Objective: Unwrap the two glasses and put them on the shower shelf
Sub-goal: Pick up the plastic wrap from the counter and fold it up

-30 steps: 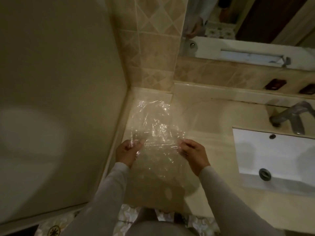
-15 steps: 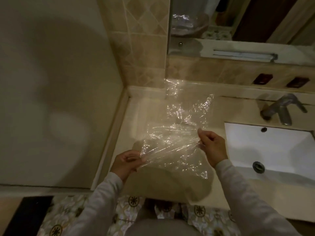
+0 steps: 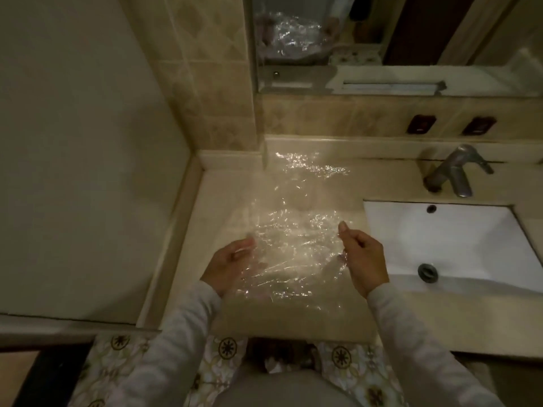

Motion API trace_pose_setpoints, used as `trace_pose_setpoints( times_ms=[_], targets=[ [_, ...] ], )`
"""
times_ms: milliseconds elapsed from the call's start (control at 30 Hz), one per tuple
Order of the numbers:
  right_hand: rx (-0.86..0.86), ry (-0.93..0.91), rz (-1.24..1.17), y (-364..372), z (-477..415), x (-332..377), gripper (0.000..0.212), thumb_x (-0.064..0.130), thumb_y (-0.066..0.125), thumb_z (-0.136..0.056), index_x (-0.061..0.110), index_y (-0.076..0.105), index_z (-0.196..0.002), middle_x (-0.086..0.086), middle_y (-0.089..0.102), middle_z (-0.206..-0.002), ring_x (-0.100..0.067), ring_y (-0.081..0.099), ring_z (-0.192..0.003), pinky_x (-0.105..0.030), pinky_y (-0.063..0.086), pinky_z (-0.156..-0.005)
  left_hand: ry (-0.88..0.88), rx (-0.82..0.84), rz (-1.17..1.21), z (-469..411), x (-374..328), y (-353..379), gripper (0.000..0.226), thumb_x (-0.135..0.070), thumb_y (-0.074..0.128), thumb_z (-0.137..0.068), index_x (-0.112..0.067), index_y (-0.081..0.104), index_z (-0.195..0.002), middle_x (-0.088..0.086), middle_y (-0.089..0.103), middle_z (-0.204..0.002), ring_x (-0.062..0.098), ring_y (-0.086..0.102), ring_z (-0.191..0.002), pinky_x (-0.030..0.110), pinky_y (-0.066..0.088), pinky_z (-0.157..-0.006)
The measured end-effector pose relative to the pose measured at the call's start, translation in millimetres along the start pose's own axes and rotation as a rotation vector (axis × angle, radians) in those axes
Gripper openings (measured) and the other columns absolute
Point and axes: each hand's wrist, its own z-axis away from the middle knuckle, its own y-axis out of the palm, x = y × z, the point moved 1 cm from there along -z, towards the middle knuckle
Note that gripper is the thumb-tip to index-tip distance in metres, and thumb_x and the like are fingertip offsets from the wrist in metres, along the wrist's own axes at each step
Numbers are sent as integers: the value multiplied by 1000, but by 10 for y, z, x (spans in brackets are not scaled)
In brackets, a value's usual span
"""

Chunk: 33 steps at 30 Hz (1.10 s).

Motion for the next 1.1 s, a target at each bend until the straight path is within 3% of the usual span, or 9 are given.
trace_pose_setpoints(
  times_ms=[167,300,400,500,567,667,800,900,1100],
  targets=[
    [-31,-53,92,-507,118,37,41,30,79,-89,4,57,-68,2,37,-58,-13,34,-51,-24,42,-49,-152,96,65,-95,-81,524,66,-68,51,-86,-10,74,-104,16,78,-99,33,76,-79,39,64,-66],
    [-15,-61,89,-872,200,88,37,26,79,-89,7,55,-67,6,34,-57,-13,28,-51,-24,31,-46,-43,74,-68,-117,-33,898,3,-16,79,-81,-16,76,-81,22,77,-93,28,75,-70,24,56,-52],
    [-38,-75,110,-1183,260,62,42,28,78,-89,-2,58,-69,-7,35,-61,-19,32,-55,-22,36,-44,37,-26,-23,-188,91,1072,25,10,77,-74,-14,70,-70,10,76,-73,24,72,-66,25,58,-57],
    [-69,-88,145,-1472,347,31,33,38,78,-85,7,72,-73,-11,43,-62,-21,40,-56,-22,42,-47,20,-24,9,-223,205,1211,26,3,80,-73,-17,64,-71,3,63,-63,18,59,-56,25,52,-53],
    [-78,-78,172,-1623,419,0,29,42,75,-85,14,79,-80,-9,54,-67,-18,47,-59,-21,46,-52,-100,68,86,-242,277,1300,12,-11,78,-78,-15,72,-87,7,72,-77,24,69,-70,31,60,-66],
    [-98,-34,147,-1746,519,-49,37,48,71,-84,13,81,-91,-6,52,-67,-14,48,-63,-21,45,-58,-234,300,17,-253,282,1467,29,-33,74,-78,-14,78,-101,8,78,-103,31,75,-90,34,62,-71],
    [-192,-3,-17,-1784,679,-97,33,29,77,-81,10,76,-108,5,72,-78,-12,66,-73,-23,56,-65,-113,367,-177,-334,210,1658,16,-26,84,-68,-18,80,-81,13,79,-90,28,76,-72,27,57,-57],
    [-293,-7,-62,-1751,811,-179,17,11,77,-88,9,74,-104,5,74,-86,-10,68,-84,-27,59,-75,-66,418,-267,-484,186,1688,7,-4,78,-80,-11,77,-78,15,78,-79,27,74,-63,26,56,-53],
    [-478,14,-130,-1590,1185,-395,6,-2,79,-83,-3,72,-83,-20,58,-77,-24,57,-72,-21,55,-59,-146,625,-412,-640,219,1629,10,-4,72,-86,-5,79,-79,20,77,-81,29,75,-67,30,59,-57]
  ],
)
